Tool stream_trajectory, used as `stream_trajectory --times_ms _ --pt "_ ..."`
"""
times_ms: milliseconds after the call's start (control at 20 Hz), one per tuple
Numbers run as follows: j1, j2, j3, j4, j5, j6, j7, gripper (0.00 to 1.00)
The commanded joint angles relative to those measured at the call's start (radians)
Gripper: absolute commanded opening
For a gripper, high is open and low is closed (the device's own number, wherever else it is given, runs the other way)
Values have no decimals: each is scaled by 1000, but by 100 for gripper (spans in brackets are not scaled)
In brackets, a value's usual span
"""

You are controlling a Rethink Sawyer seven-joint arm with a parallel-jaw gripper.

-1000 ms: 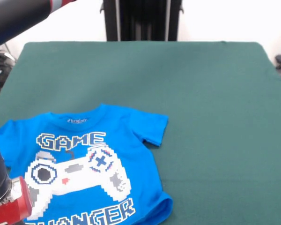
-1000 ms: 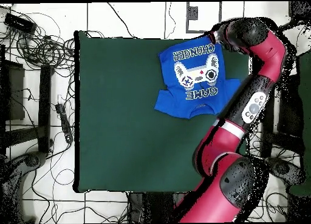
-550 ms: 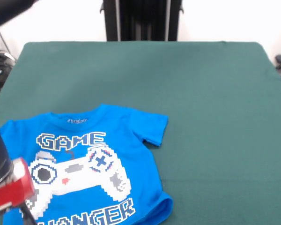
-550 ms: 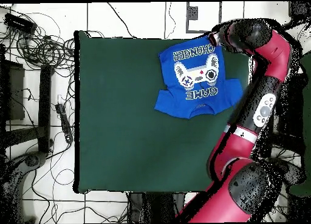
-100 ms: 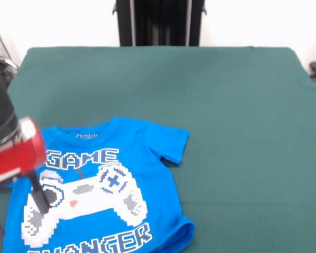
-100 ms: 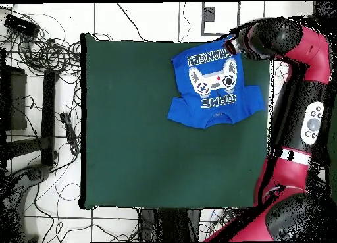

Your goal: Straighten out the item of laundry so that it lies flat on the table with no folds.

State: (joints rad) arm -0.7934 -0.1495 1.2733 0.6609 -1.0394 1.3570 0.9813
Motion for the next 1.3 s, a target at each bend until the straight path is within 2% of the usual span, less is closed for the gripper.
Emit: stream_trajectory --times_ms 50,300,450,850,1100,1300 --pt "51 -121 -233 303 86 -75 525 100" --pt "72 -208 -307 404 135 -114 694 100" --pt "91 -240 -348 431 163 -129 784 100" --pt "160 -225 -416 394 218 -177 858 100" --pt "211 -219 -478 373 242 -215 965 100" --pt "246 -192 -512 329 270 -235 998 100"
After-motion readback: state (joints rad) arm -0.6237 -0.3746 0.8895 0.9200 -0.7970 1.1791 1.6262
